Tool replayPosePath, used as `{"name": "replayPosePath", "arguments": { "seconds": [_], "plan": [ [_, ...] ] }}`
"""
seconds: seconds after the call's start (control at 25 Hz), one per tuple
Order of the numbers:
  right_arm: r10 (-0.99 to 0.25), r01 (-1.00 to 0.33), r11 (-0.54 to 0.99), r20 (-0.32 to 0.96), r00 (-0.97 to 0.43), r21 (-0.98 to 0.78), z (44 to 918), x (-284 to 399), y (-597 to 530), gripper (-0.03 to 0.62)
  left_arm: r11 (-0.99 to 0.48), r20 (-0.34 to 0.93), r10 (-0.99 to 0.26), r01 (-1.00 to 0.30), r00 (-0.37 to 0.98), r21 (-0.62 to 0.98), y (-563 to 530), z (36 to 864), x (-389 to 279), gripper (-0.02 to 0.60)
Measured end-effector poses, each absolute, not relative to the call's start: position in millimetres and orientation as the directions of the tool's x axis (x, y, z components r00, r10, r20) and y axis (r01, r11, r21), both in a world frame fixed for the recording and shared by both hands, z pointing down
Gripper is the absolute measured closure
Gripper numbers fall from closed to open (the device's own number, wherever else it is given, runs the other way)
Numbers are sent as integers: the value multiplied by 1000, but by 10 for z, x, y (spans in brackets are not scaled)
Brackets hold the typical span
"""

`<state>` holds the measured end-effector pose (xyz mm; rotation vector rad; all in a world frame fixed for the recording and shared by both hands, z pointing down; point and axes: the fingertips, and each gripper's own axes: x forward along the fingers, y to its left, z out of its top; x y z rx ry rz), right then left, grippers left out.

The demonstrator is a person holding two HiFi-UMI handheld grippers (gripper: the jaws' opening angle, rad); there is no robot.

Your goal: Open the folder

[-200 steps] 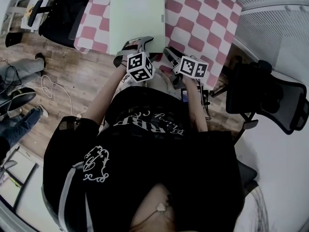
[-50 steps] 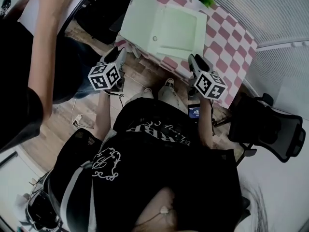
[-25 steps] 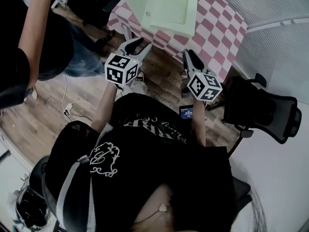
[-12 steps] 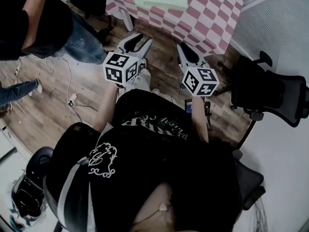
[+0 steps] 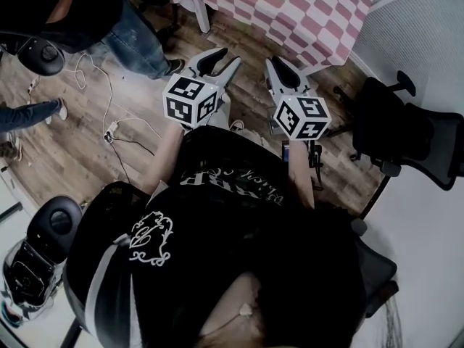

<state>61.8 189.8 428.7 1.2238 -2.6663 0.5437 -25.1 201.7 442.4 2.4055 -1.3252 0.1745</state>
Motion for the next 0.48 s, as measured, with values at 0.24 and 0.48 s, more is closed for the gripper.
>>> {"name": "replayPosePath", "arguments": {
  "seconds": [0.24,0.48],
  "plan": [
    [-683,-741,623,287,-672,-250,4326,580,2050,537,-483,282,-789,-835,545,264,2195,4437,-172,433],
    [-677,-739,635,298,-673,-227,4308,537,2075,539,-477,275,-796,-838,540,265,2236,4392,-190,433]
  ]
}}
